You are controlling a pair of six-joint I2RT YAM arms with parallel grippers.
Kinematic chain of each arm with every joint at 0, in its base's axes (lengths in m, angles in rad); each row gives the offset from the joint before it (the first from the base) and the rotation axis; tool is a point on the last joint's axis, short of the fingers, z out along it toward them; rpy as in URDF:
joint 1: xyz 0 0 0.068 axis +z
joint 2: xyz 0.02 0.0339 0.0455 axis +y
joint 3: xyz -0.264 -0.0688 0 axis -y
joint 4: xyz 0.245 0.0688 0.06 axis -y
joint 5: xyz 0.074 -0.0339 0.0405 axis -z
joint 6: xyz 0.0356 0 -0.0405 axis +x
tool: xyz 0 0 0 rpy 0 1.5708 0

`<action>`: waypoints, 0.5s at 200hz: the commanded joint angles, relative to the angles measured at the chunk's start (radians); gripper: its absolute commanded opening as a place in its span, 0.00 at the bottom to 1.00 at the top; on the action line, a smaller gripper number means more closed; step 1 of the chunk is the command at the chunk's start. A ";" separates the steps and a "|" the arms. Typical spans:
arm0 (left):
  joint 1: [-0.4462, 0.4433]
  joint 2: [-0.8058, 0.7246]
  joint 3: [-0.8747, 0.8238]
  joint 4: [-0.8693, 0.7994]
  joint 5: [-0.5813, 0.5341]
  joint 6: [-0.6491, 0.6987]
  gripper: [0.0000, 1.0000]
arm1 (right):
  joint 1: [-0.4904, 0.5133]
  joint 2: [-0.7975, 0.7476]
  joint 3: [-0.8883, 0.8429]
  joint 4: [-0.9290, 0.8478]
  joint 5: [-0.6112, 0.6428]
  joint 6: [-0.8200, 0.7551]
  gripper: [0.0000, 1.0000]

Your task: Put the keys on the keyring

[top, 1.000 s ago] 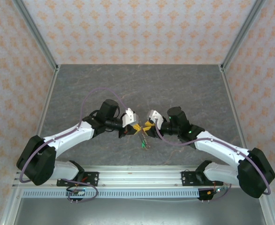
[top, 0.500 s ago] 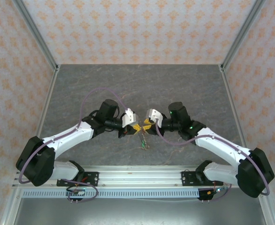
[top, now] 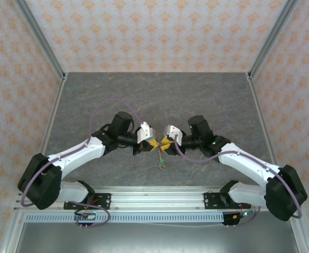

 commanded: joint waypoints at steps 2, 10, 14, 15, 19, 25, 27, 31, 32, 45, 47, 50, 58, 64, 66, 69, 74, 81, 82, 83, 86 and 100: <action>-0.009 -0.038 0.004 0.039 0.021 0.019 0.00 | 0.000 0.006 0.016 0.043 -0.031 0.005 0.23; -0.009 -0.037 0.005 0.040 0.025 0.019 0.00 | 0.000 0.009 0.009 0.073 -0.024 0.019 0.23; -0.009 -0.037 0.005 0.041 0.027 0.018 0.00 | 0.000 0.010 0.005 0.089 -0.018 0.023 0.23; -0.009 -0.037 0.005 0.041 0.027 0.019 0.00 | 0.000 0.010 0.004 0.092 -0.017 0.025 0.23; -0.008 -0.037 0.005 0.041 0.030 0.019 0.00 | 0.000 0.012 0.002 0.103 -0.012 0.027 0.22; -0.009 -0.036 0.005 0.042 0.036 0.020 0.00 | 0.000 0.014 -0.001 0.111 -0.009 0.031 0.21; -0.008 -0.036 0.005 0.044 0.037 0.019 0.00 | 0.000 0.015 -0.001 0.113 -0.009 0.031 0.21; -0.008 -0.037 0.005 0.045 0.039 0.019 0.00 | 0.000 0.018 0.000 0.112 -0.009 0.029 0.21; -0.008 -0.036 0.005 0.045 0.039 0.020 0.00 | 0.000 0.019 0.000 0.112 -0.010 0.029 0.21; -0.009 -0.039 0.001 0.051 0.042 0.019 0.00 | 0.000 0.025 0.005 0.111 -0.012 0.031 0.21; -0.009 -0.040 0.001 0.051 0.042 0.019 0.00 | 0.001 0.026 0.004 0.112 -0.013 0.031 0.21; -0.009 -0.040 0.000 0.050 0.042 0.020 0.00 | 0.001 0.026 0.004 0.114 -0.016 0.031 0.21; -0.008 -0.040 0.001 0.051 0.042 0.019 0.00 | 0.000 0.025 0.001 0.117 -0.015 0.032 0.21; -0.009 -0.040 -0.001 0.052 0.041 0.019 0.00 | 0.000 0.025 -0.001 0.117 -0.013 0.034 0.21; -0.009 -0.039 -0.001 0.050 0.042 0.019 0.00 | 0.000 0.026 -0.001 0.116 -0.012 0.034 0.21; -0.009 -0.040 0.000 0.051 0.043 0.019 0.00 | 0.000 0.025 -0.001 0.116 -0.011 0.034 0.21; -0.008 -0.039 0.000 0.052 0.042 0.019 0.00 | 0.000 0.026 -0.003 0.114 -0.011 0.033 0.21; -0.009 -0.040 -0.003 0.056 0.042 0.017 0.00 | 0.000 0.025 -0.005 0.112 -0.010 0.032 0.21; -0.008 -0.040 -0.003 0.056 0.042 0.017 0.00 | 0.000 0.025 -0.005 0.113 -0.010 0.032 0.21; -0.008 -0.040 -0.003 0.056 0.042 0.016 0.00 | 0.000 0.025 -0.006 0.112 -0.010 0.032 0.21; -0.008 -0.039 -0.004 0.058 0.042 0.016 0.00 | 0.000 0.025 -0.006 0.112 -0.009 0.032 0.21; -0.009 -0.039 -0.005 0.059 0.041 0.015 0.00 | 0.000 0.025 -0.009 0.109 -0.007 0.032 0.20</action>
